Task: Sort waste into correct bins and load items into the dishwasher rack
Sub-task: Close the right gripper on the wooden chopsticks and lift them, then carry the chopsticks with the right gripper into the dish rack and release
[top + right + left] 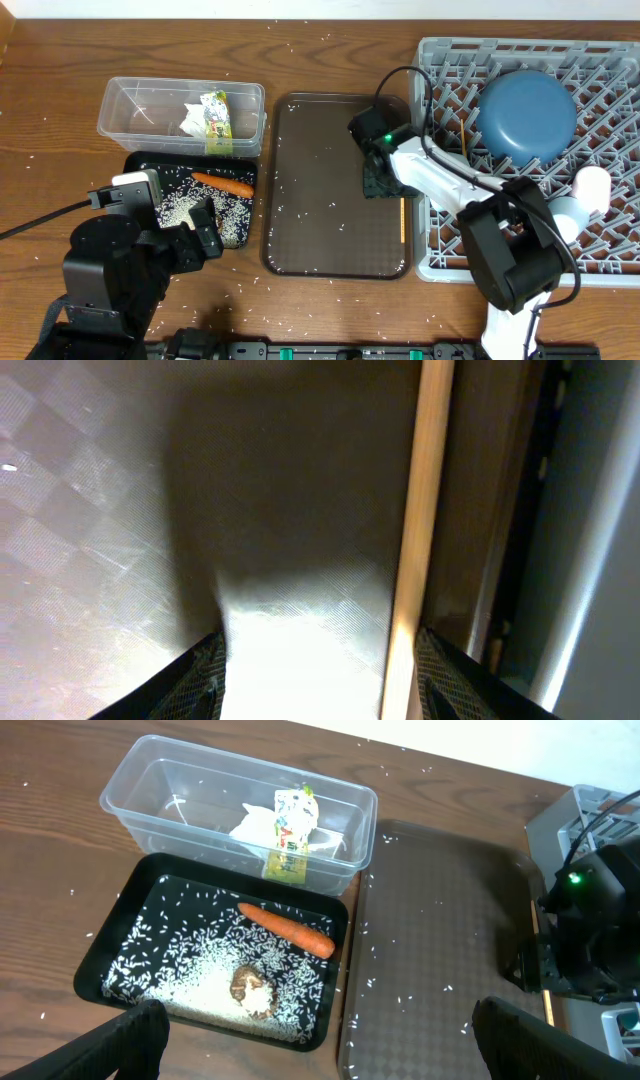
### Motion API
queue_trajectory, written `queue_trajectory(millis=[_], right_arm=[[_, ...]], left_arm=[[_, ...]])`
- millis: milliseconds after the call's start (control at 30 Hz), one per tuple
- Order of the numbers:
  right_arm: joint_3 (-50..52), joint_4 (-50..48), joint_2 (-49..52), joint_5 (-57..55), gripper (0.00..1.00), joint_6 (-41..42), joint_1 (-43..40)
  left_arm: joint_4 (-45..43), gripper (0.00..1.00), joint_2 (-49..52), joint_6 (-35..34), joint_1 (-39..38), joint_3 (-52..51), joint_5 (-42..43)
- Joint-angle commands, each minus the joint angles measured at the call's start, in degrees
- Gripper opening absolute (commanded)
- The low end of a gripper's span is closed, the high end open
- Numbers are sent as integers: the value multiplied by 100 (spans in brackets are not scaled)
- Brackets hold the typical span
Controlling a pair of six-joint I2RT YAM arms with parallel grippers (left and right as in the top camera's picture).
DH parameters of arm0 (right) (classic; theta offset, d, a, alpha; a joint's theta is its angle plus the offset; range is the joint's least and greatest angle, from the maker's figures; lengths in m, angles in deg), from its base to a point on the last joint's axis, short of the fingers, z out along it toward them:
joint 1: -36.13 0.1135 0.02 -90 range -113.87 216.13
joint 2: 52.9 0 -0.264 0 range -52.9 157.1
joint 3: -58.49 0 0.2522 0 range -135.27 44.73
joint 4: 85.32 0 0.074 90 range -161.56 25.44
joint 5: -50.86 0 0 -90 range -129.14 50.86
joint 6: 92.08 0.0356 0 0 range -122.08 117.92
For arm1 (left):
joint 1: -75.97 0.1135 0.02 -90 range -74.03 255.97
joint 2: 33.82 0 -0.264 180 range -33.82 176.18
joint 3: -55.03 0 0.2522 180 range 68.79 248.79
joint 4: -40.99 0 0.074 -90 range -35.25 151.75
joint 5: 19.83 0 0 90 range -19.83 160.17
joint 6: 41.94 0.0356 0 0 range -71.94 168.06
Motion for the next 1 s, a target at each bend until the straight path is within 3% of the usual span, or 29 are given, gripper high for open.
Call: queue_trajectory(millis=[0, 167, 267, 400, 467, 700, 967], right_arm=[[483, -52, 527, 520, 58, 96, -11], [472, -208, 525, 813, 57, -125, -9], [470, -284, 525, 907, 51, -369, 2], [470, -310, 525, 837, 23, -374, -7], [461, -369, 525, 839, 1, -339, -20], [-46, -37, 166, 883, 1, -782, -33], [-750, 673, -1499, 898, 1, -1141, -155]], left_arm=[[-2, 98, 7, -33, 0, -2, -7], [-4, 98, 4, -33, 0, -2, -7], [-4, 98, 4, -33, 0, -2, -7], [-4, 98, 4, -33, 0, -2, -7], [-2, 98, 7, -33, 0, -2, -7], [-2, 98, 4, -33, 0, -2, -7], [-2, 98, 7, -33, 0, -2, -7]])
